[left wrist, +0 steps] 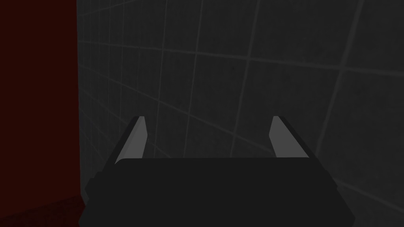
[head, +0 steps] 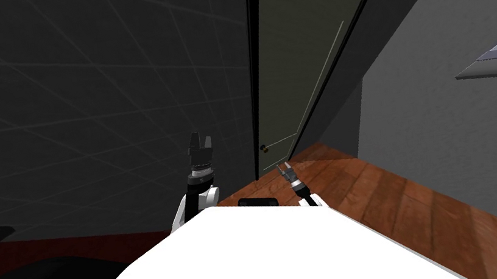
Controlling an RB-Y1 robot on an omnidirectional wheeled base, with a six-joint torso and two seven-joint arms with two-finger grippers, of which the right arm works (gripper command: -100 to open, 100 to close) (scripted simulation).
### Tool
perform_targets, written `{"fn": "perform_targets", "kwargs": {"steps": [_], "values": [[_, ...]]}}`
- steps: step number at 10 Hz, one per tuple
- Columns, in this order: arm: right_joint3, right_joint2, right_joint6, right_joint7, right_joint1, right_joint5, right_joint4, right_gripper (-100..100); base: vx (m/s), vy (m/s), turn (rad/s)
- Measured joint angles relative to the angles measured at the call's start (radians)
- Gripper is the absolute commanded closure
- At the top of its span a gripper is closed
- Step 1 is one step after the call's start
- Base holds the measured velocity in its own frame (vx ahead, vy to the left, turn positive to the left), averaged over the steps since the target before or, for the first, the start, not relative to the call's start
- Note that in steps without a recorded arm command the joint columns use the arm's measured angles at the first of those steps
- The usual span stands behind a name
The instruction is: Pull the door open
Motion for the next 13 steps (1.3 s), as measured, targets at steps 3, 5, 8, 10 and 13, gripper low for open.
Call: {"fn": "perform_targets", "kwargs": {"steps": [3,5,8,10,13], "values": [[0.004,-0.008,-0.032,0.051,-0.023,0.028,0.081,-100,0.103,0.006,0.014],[0.008,-0.014,-0.043,0.077,-0.037,0.044,0.118,-100,0.101,0.001,0.009],[0.012,-0.024,-0.071,0.125,-0.062,0.072,0.197,-100,0.14,-0.014,0.014],[0.016,-0.03,-0.078,0.149,-0.069,0.088,0.224,-100,0.089,0.001,0.002],[-0.002,-0.03,-0.064,0.164,-0.088,0.063,0.243,-100,-0.042,0.092,0.252]]}}
